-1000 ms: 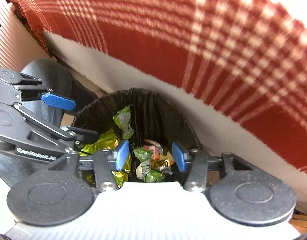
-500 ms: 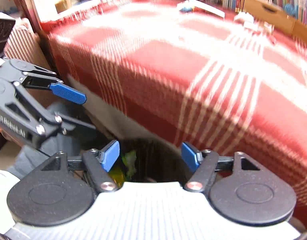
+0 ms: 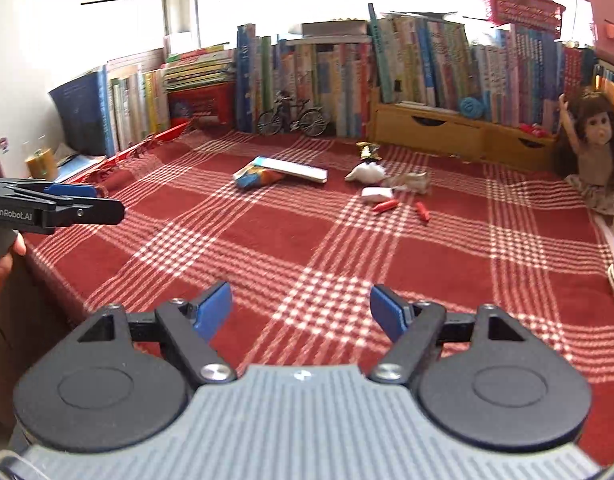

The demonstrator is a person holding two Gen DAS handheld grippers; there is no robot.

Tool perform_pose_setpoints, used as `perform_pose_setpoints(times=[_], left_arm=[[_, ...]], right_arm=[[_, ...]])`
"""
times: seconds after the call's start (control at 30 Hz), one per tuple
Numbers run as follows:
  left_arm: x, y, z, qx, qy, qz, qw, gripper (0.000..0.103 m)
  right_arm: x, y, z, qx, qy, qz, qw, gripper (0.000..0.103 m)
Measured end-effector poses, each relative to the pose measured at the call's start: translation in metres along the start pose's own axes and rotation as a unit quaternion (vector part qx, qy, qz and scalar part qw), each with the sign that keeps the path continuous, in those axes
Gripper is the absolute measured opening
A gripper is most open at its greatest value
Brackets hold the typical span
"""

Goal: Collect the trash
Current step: 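Grasp the blue-white macaron snack bag with the left tool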

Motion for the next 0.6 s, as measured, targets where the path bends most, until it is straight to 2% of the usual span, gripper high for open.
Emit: perform_pose_setpoints(times=[0.1, 0.2, 0.3, 0.4, 0.5, 0.6], left_arm=[[0.006, -0.043, 0.018, -0.001, 0.008, 0.019, 0.9998, 0.096], [0.010, -0.087, 0.034, 0.010, 0.026, 0.017, 0.9995, 0.095], [0.010, -0.130, 0.045, 0.013, 0.030, 0.018, 0.9993, 0.094], [0.011, -0.170, 0.051, 0.032, 0.022, 0.030, 0.9988, 0.091], [0.010, -0.201, 0.048, 0.057, 0.022, 0.033, 0.9976, 0.090], [0.010, -0.226, 0.046, 0.074, 0.024, 0.034, 0.9964, 0.090]], right_arm=[[-0.029, -0.021, 0.014, -0.007, -0.009, -0.035, 0.999, 0.085], [-0.053, -0.046, 0.028, -0.004, -0.022, -0.065, 0.998, 0.083], [-0.077, -0.073, 0.040, 0.000, -0.035, -0.085, 0.996, 0.079], [-0.098, -0.101, 0.047, 0.018, -0.037, -0.112, 0.993, 0.070], [-0.114, -0.126, 0.049, 0.041, -0.041, -0.122, 0.991, 0.061], [-0.122, -0.149, 0.050, 0.058, -0.041, -0.123, 0.990, 0.059]])
Point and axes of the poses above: each gripper's, at about its wrist camera, not at the fingertips, and y roughly against the way its jaws point, x to its left, z to its top, the point moved 6 cm from there along -y, roughly the way its jaws point, and after that the axes turned 7 degrees about z, right-handed, at the moved point
